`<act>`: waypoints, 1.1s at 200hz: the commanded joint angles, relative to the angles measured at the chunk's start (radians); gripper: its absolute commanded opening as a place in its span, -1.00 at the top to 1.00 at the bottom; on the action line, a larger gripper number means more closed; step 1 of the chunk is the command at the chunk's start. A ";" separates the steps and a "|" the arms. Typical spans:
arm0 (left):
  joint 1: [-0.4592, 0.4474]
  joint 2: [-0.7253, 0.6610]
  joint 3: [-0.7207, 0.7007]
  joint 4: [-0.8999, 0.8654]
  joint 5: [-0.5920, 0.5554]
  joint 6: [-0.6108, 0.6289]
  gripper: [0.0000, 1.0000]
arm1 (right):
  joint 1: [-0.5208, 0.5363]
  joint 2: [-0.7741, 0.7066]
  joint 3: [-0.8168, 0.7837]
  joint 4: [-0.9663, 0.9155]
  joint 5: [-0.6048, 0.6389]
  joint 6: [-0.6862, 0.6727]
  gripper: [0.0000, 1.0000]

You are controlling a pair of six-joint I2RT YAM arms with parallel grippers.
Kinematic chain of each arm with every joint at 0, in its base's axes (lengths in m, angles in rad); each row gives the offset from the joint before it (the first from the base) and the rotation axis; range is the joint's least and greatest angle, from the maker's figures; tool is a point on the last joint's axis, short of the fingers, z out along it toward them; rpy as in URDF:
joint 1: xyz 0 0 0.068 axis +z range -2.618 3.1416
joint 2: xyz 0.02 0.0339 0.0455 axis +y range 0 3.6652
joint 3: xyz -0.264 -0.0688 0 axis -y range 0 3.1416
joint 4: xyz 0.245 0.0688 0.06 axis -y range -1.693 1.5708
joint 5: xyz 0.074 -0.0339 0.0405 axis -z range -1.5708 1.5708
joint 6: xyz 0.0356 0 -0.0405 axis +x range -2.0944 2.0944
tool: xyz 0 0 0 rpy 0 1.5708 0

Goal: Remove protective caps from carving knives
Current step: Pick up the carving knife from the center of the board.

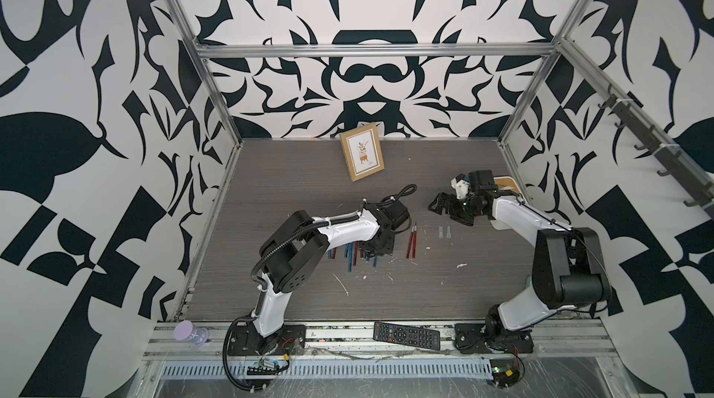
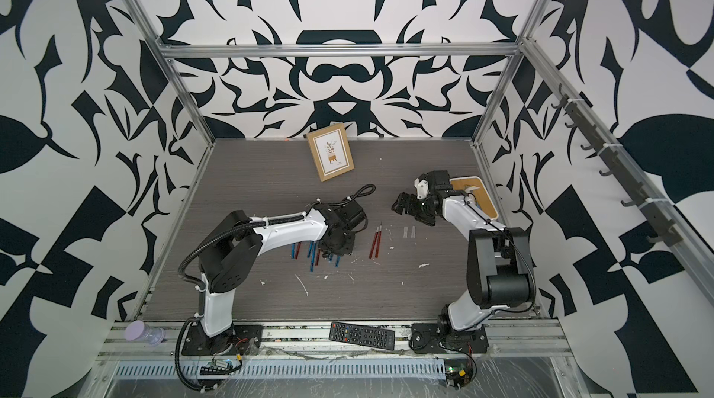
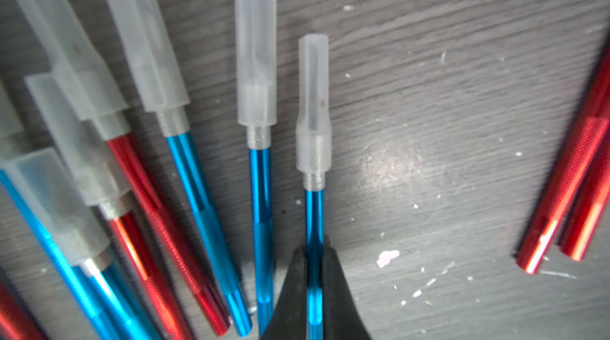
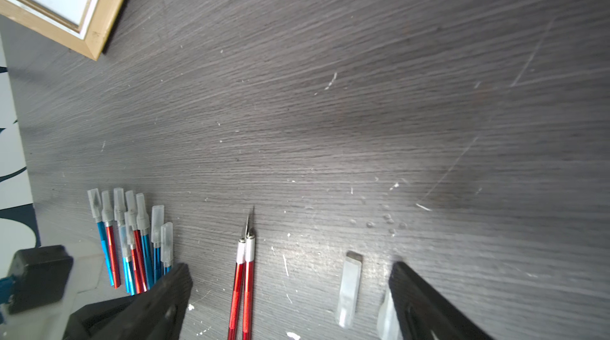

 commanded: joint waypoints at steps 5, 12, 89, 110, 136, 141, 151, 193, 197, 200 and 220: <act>-0.010 0.002 -0.018 -0.043 0.038 -0.006 0.90 | 0.002 -0.024 0.023 -0.017 0.007 -0.011 -0.91; -0.010 -0.005 -0.012 -0.044 0.052 -0.002 0.91 | 0.001 -0.025 0.023 -0.015 0.002 -0.009 -0.90; 0.026 -0.159 -0.088 0.190 0.274 0.014 0.93 | 0.011 -0.050 -0.001 0.063 -0.057 0.010 -0.71; 0.066 -0.199 -0.155 0.315 0.373 -0.021 0.93 | 0.025 -0.069 -0.016 0.107 -0.077 0.023 -0.70; 0.096 -0.218 -0.203 0.423 0.458 -0.049 0.93 | 0.066 -0.076 -0.014 0.138 -0.112 0.014 -0.65; 0.099 -0.220 -0.208 0.439 0.468 -0.053 0.93 | 0.075 -0.076 -0.014 0.147 -0.119 0.014 -0.63; 0.102 -0.223 -0.217 0.462 0.477 -0.057 0.93 | 0.096 -0.075 -0.018 0.165 -0.126 0.021 -0.60; 0.105 -0.220 -0.222 0.511 0.493 -0.064 0.93 | 0.176 -0.050 -0.051 0.288 -0.189 0.092 -0.38; 0.105 -0.220 -0.224 0.516 0.494 -0.065 0.93 | 0.181 -0.047 -0.054 0.297 -0.193 0.099 -0.36; 0.106 -0.220 -0.226 0.521 0.495 -0.065 0.93 | 0.185 -0.046 -0.055 0.302 -0.196 0.102 -0.35; 0.109 -0.212 -0.223 0.542 0.498 -0.066 0.93 | 0.202 -0.038 -0.079 0.329 -0.218 0.119 -0.30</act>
